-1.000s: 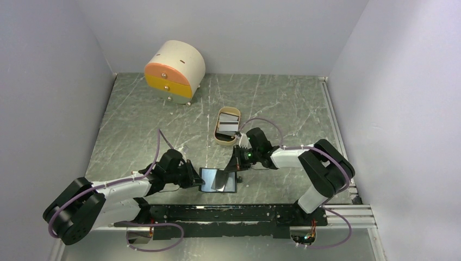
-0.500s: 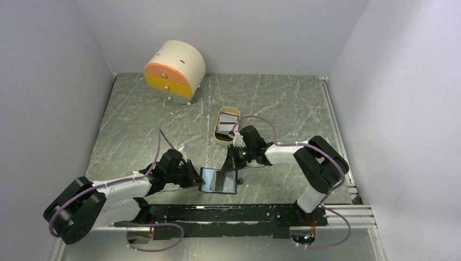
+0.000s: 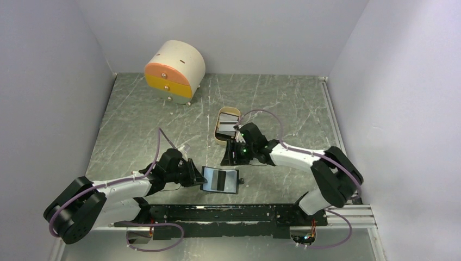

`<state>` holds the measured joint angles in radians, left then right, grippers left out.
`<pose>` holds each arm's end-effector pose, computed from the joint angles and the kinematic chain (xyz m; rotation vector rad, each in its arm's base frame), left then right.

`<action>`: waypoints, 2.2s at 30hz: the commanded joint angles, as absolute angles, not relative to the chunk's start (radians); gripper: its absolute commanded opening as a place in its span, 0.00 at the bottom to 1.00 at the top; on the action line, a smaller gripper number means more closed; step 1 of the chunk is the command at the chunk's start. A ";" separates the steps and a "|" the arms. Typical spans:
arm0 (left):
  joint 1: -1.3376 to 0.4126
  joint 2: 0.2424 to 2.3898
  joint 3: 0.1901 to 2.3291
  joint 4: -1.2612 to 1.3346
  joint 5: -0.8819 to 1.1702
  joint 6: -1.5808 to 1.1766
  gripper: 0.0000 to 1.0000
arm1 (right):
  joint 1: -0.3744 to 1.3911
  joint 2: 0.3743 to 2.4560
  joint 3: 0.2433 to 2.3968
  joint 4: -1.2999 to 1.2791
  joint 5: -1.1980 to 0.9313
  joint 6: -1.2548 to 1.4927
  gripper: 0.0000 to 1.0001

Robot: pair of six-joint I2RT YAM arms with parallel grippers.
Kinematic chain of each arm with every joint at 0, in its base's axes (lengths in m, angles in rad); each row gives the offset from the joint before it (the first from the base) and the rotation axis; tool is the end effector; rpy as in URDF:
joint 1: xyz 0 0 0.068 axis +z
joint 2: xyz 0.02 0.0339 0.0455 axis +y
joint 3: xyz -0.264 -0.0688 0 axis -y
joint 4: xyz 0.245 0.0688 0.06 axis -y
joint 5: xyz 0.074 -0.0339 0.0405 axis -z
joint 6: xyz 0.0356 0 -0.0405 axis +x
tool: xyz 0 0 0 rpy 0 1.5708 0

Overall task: Put the credit cards into the card holder
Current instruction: Insert the credit card into the card holder.

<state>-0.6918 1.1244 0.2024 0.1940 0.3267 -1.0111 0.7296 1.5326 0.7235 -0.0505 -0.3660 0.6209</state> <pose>0.1331 -0.1251 0.1210 -0.2220 2.5780 -1.1504 0.2095 0.2044 0.1602 -0.3237 2.6190 0.9915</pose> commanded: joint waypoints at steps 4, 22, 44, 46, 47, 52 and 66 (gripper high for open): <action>-0.697 1.102 0.191 0.288 0.383 -1.041 0.22 | 0.760 1.365 0.641 -0.073 -0.210 0.776 0.65; -0.698 1.072 0.151 0.374 0.420 -1.077 0.15 | 0.877 1.380 0.492 0.208 -0.178 0.989 0.55; -0.697 1.107 0.153 0.397 0.426 -1.076 0.12 | 0.950 1.388 0.484 0.169 -0.063 1.061 0.59; -0.696 1.112 0.153 0.403 0.429 -1.077 0.12 | 0.959 1.407 0.481 0.207 -0.084 1.071 0.59; -0.698 1.113 0.152 0.407 0.429 -1.078 0.12 | 0.961 1.416 0.475 0.239 -0.097 1.080 0.58; -0.697 1.116 0.155 0.410 0.433 -1.075 0.12 | 0.970 1.431 0.428 0.414 -0.135 1.139 0.56; -0.697 1.140 0.167 0.415 0.442 -1.068 0.18 | 0.973 1.402 0.408 0.444 -0.113 1.169 0.53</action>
<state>-0.6918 1.1305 0.1539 0.3763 0.4145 -1.0744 0.9665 1.4277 0.3981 0.4892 -0.1528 1.1851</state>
